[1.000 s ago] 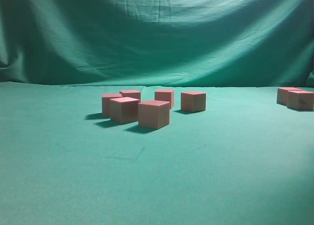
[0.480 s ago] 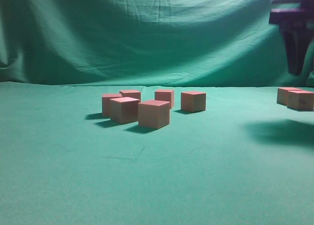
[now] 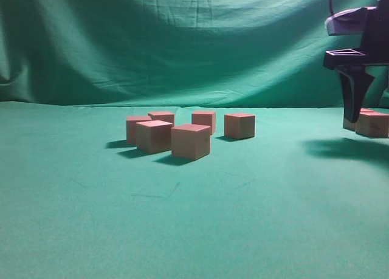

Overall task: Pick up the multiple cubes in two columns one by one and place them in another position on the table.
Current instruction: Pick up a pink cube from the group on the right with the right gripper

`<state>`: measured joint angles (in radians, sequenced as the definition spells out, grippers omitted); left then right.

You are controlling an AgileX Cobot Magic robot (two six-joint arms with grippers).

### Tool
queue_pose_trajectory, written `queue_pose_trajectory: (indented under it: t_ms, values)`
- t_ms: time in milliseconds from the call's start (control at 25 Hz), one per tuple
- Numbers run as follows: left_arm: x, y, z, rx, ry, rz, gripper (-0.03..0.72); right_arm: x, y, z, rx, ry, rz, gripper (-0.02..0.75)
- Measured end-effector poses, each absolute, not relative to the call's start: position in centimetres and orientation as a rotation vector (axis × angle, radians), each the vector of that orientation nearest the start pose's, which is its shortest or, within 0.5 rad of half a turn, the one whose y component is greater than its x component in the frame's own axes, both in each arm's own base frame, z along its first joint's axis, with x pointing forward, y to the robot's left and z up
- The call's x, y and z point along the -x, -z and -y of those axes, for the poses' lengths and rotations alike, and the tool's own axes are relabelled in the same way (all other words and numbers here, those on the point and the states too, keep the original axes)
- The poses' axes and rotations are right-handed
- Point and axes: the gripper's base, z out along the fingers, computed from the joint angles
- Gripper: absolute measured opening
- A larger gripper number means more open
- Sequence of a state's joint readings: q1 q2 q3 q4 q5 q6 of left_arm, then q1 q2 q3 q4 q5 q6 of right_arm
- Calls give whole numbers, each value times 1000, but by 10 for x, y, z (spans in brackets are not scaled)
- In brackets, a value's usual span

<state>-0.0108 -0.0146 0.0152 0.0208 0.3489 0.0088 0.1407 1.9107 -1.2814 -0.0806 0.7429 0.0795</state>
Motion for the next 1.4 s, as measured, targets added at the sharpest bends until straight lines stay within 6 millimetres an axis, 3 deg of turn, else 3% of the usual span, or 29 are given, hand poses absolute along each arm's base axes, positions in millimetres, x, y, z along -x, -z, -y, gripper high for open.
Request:
queue_pose_trajectory:
  t_ms: [640,840,1040,1240,1400]
  values:
    - [-53,-177,0,-31,-19,-1833,0,-392,-161,-52,163,19,-2801,537]
    - [-53,-177,0,-31,-19,-1833,0,-393,-161,-52,165,18,-2791,258]
    - [-53,-177,0,-31,-19,-1833,0,-394,-163,-52,163,22,-2794,251]
    - [-53,-177,0,-31,-19,-1833,0,-401,-182,-53,163,35,-2814,251]
    - [-53,-177,0,-31,-19,-1833,0,-395,-227,-63,185,26,-2777,251]
